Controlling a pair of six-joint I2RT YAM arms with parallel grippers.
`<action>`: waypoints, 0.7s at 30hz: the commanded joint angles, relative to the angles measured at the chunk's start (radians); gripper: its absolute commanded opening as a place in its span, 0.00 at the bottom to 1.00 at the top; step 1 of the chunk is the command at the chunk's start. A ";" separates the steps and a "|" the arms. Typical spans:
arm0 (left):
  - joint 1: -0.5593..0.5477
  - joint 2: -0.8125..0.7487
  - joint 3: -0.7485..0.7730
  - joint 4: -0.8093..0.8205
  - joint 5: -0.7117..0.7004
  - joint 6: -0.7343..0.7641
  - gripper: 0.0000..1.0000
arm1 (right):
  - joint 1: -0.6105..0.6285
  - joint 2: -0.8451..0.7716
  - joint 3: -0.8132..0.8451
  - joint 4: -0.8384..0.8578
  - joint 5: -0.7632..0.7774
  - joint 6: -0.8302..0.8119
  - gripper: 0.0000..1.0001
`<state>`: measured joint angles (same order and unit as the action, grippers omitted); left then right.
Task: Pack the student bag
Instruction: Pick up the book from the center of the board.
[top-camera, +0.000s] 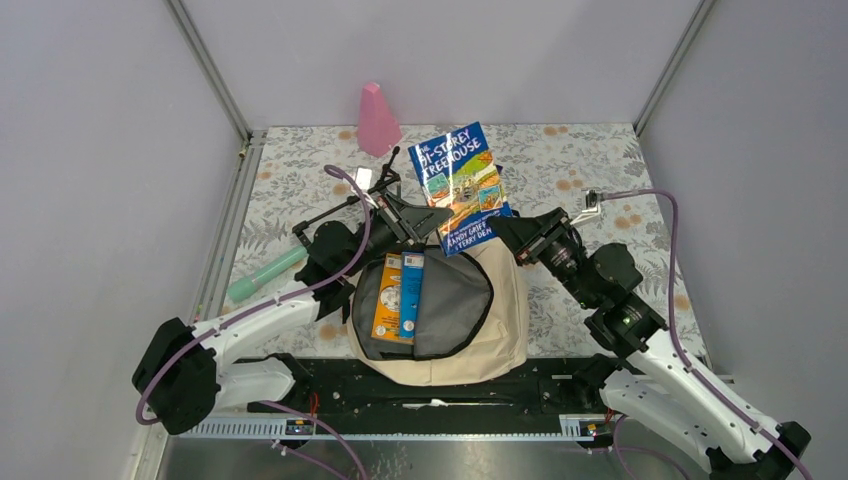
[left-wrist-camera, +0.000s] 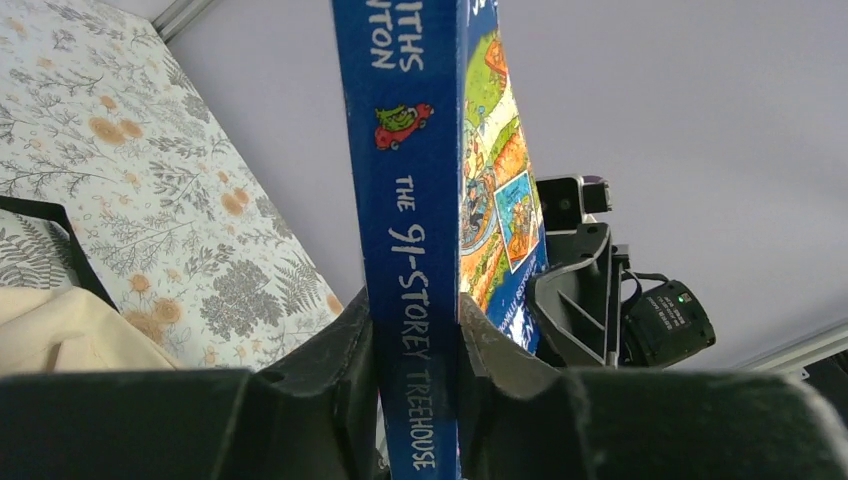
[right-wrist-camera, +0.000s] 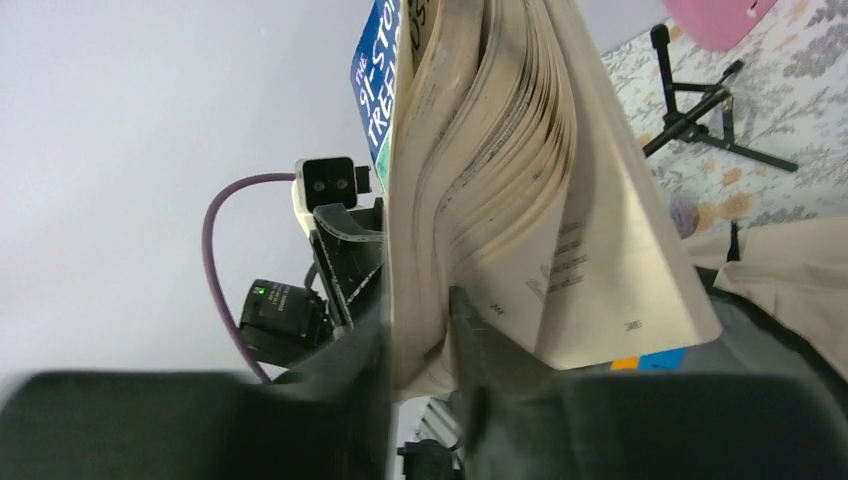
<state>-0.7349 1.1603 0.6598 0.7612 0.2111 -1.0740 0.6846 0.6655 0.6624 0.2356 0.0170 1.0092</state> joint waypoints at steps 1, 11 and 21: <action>-0.018 -0.036 0.044 0.038 0.044 0.066 0.00 | 0.015 -0.041 0.015 0.037 0.036 -0.038 0.45; -0.015 -0.231 0.045 -0.305 -0.037 0.276 0.00 | 0.015 -0.150 0.147 -0.444 0.355 -0.393 1.00; 0.000 -0.473 0.074 -0.954 -0.206 0.572 0.00 | 0.014 -0.074 0.015 -0.619 0.219 -0.308 0.96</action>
<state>-0.7467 0.7666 0.6827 -0.0193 0.0914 -0.6147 0.6922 0.5533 0.7582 -0.2993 0.2993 0.6666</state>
